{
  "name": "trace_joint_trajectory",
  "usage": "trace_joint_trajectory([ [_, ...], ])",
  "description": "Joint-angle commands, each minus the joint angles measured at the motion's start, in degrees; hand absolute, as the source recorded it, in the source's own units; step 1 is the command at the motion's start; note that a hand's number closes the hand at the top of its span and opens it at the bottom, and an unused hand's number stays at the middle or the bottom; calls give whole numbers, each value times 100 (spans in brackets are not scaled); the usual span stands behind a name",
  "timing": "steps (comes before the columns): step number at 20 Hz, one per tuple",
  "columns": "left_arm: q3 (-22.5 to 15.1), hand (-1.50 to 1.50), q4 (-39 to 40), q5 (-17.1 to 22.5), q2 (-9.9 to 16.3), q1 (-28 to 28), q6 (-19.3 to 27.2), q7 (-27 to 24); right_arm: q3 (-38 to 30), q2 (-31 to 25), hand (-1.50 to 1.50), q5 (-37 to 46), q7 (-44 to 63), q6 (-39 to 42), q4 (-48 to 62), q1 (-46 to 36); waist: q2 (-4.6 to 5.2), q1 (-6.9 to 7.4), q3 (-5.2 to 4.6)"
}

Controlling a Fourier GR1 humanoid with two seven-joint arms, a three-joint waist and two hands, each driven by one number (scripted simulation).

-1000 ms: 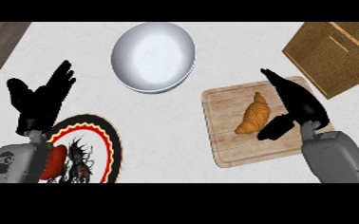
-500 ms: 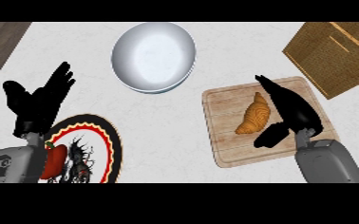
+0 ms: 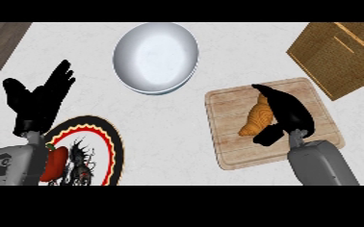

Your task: Pick the croissant from the cutting board and place it in the basket

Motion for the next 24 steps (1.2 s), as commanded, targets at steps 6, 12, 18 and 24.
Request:
trace_joint_trajectory([
  [6, -28, 0, 70, -197, -129, 24, 34, -20, 321, 336, 150, 692, -340, -45, 686, -173, 2, 4, 1],
  [12, 13, 0, -89, -117, -162, 222, -71, -167, 28, 796, 150, 930, -13, -361, 1651, -972, 13, 76, 2],
  [18, -207, 0, 13, -138, -182, -295, -207, -75, -799, 1487, 150, 1089, 2325, -2186, 2345, -2180, 189, 598, 13],
  [24, -282, 0, 91, -168, -264, -461, -183, -11, -1003, 1504, 150, 916, 2700, -3635, 3574, -3403, 231, 753, 13],
])
